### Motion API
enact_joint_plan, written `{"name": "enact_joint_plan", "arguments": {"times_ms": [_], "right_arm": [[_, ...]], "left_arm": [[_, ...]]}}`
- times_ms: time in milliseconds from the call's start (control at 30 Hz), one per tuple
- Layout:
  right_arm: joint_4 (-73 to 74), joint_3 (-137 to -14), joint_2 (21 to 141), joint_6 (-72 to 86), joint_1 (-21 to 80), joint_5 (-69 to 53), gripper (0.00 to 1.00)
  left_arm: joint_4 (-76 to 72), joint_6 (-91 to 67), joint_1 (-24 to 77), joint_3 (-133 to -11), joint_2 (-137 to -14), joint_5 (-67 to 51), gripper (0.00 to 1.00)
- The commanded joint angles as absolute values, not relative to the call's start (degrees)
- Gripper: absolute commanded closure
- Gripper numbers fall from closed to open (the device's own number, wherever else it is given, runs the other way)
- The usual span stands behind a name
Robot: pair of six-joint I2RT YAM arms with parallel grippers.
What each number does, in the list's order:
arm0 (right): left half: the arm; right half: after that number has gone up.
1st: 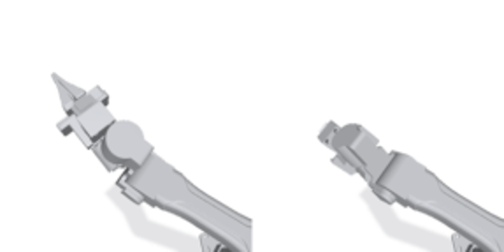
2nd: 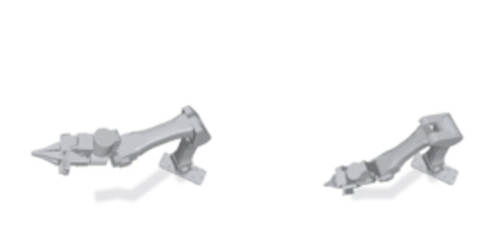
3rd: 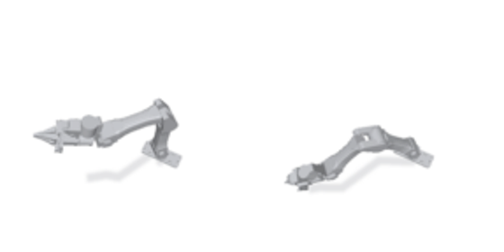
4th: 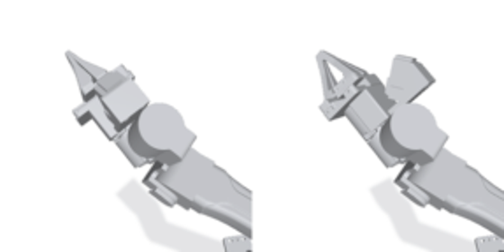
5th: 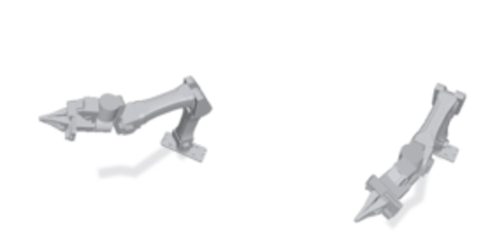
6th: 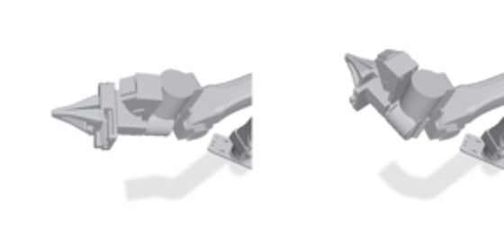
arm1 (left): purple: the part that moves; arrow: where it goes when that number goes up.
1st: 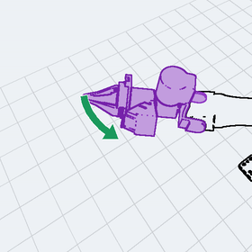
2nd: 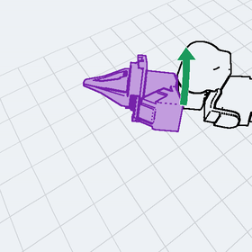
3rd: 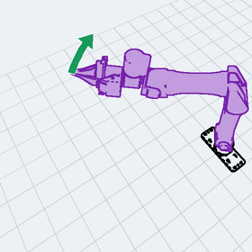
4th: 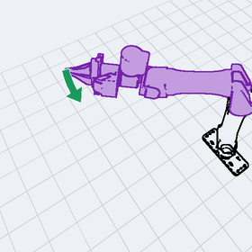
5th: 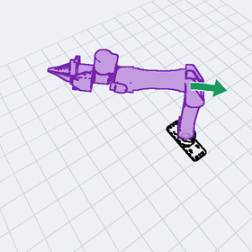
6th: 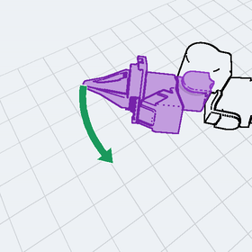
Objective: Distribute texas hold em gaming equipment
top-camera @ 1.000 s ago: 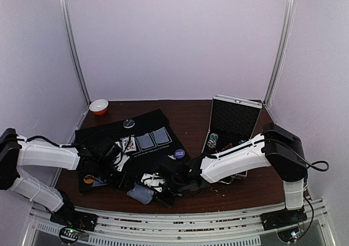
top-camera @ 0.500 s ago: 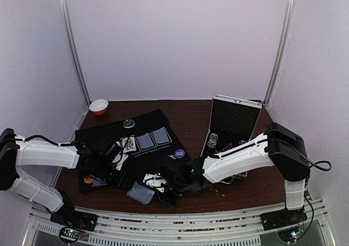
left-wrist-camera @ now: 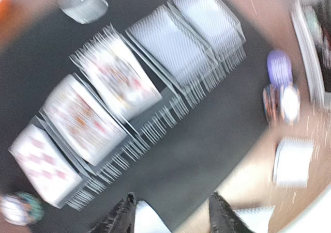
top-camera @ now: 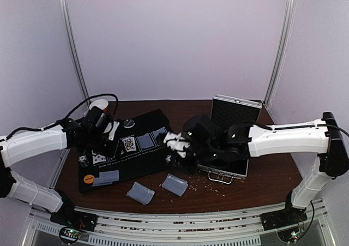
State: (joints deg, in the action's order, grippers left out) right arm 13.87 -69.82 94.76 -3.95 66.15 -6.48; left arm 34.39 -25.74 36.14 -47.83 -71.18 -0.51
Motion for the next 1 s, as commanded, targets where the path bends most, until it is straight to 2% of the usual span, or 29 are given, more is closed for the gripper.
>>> {"name": "enact_joint_plan", "arguments": {"times_ms": [0,133,167,267,433,567,767,900,967], "right_arm": [[11.07,-69.26,83.69,-4.98,56.16,4.74,0.47],[5.28,-69.33,75.93,-5.02,43.84,9.95,0.06],[3.94,-69.27,74.51,-4.75,40.69,11.37,0.01],[0.99,-68.82,70.72,-1.32,29.15,12.35,0.00],[-4.82,-62.31,66.43,6.04,9.26,10.73,0.00],[-19.37,-47.58,60.95,10.07,-0.33,10.63,0.00],[-49.56,-23.74,60.59,9.69,-3.60,8.58,0.00],[-58.61,-16.75,64.76,8.17,-3.60,7.62,0.00],[-64.38,-13.61,67.54,7.65,-3.60,7.00,0.00]], "left_arm": [[30.26,-19.50,27.47,-55.68,-68.39,8.59,0.43],[19.44,-18.09,20.29,-57.40,-65.59,17.05,0.19],[14.99,-17.98,19.00,-57.06,-64.89,20.07,0.13],[3.87,-15.73,16.46,-54.40,-63.71,31.61,0.02],[-8.88,-12.04,10.11,-48.31,-65.07,37.66,0.02],[-23.21,-9.89,6.78,-38.18,-65.43,43.12,0.02],[-50.97,-4.87,6.35,-21.75,-69.30,43.74,0.02],[-62.03,-1.91,6.79,-15.78,-74.13,42.58,0.02],[-62.26,-0.88,6.94,-15.10,-73.37,39.87,0.02]]}}
